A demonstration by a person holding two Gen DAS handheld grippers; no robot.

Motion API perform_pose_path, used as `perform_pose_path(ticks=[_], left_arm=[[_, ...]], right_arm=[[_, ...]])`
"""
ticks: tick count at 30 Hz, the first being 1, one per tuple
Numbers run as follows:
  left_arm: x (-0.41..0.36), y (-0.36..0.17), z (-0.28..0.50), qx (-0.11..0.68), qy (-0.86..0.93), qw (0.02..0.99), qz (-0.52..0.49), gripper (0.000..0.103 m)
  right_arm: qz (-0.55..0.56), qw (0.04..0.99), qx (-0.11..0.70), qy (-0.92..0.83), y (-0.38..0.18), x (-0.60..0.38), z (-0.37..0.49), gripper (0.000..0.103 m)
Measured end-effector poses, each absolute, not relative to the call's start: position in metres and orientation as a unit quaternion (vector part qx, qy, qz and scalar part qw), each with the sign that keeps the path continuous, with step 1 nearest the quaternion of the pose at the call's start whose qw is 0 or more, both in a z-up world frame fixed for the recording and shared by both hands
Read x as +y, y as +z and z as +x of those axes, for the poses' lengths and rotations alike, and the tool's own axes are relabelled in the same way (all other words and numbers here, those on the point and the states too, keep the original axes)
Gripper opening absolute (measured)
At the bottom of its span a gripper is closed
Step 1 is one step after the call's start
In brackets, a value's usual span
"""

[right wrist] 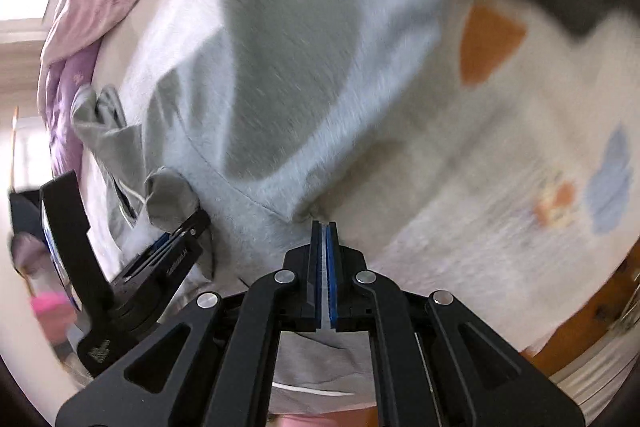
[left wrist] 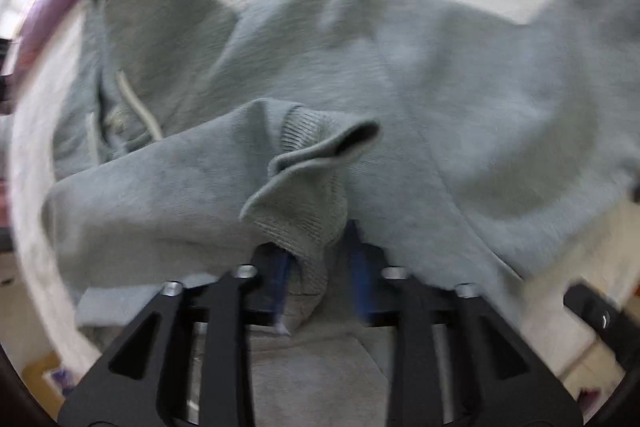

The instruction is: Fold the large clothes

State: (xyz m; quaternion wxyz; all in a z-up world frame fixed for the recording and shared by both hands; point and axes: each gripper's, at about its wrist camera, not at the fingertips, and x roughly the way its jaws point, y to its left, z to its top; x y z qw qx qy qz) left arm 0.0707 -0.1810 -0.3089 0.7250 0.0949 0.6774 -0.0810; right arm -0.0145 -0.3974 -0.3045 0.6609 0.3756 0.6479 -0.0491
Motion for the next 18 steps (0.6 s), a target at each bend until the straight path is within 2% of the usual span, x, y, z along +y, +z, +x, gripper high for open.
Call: perform_pose_path(ticks=[1,2,5,9,13,18], left_arm=[[-0.174,-0.302,0.07,0.68,-0.091,0.725,0.066,0.075],[-0.16,-0.289,0.07,0.676,-0.092,0.731,0.025,0.077],[-0.116,-0.262,0.065,0.675,-0.095,0.731,-0.042,0.077],[-0.037,-0.251,0.052,0.686,-0.059,0.711,-0.141,0.077],[0.049,-0.276,0.031,0.709,0.018,0.661,-0.244,0.076],[0.141,-0.294,0.011,0.668,0.107,0.631,-0.379,0.075]], right_arm=[[0.36,0.667,0.65,-0.048,-0.298,-0.397,-0.013,0.006],[0.348,0.671,0.652,-0.047,-0.295,-0.388,-0.002,0.006],[0.325,0.685,0.652,-0.019,-0.283,-0.373,0.013,0.012],[0.295,0.686,0.665,0.009,-0.288,-0.333,0.038,0.036],[0.311,0.668,0.676,0.008,-0.308,-0.302,0.049,0.038],[0.357,0.636,0.684,0.004,-0.337,-0.278,0.062,0.038]])
